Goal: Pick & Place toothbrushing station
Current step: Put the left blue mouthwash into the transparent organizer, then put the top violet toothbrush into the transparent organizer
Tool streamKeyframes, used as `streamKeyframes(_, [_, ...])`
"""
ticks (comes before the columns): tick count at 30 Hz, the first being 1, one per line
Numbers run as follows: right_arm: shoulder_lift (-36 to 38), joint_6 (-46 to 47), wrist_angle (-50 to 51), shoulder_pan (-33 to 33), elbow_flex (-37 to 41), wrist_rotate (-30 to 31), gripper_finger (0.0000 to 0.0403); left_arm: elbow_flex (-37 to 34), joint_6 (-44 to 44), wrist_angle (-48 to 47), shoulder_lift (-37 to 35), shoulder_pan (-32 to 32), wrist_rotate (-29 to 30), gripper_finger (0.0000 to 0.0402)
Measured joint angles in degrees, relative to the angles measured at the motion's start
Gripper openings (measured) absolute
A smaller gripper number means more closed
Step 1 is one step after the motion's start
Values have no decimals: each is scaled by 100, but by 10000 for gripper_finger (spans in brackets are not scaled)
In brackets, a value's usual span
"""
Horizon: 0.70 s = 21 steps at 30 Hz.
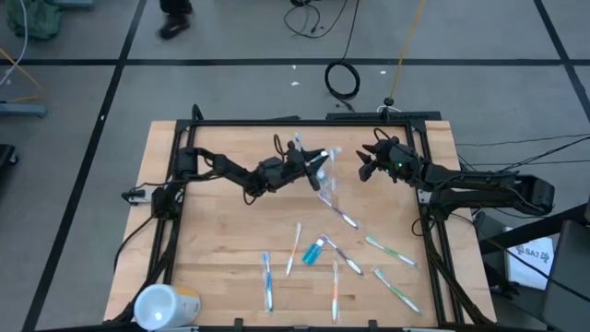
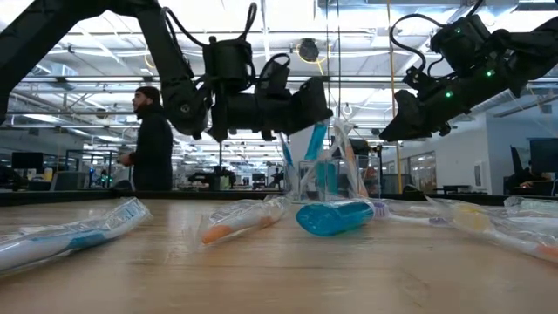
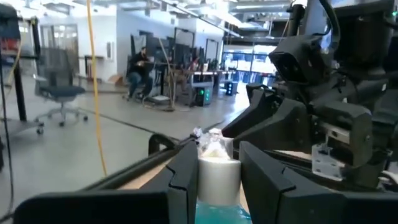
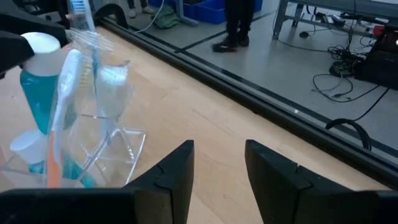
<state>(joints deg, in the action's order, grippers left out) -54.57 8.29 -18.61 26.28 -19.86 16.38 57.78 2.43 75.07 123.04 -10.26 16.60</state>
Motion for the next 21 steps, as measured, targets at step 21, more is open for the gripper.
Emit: streamKeyframes(21, [0, 39, -16, 0, 0, -1, 134, -2, 235, -804, 13, 0, -4, 140])
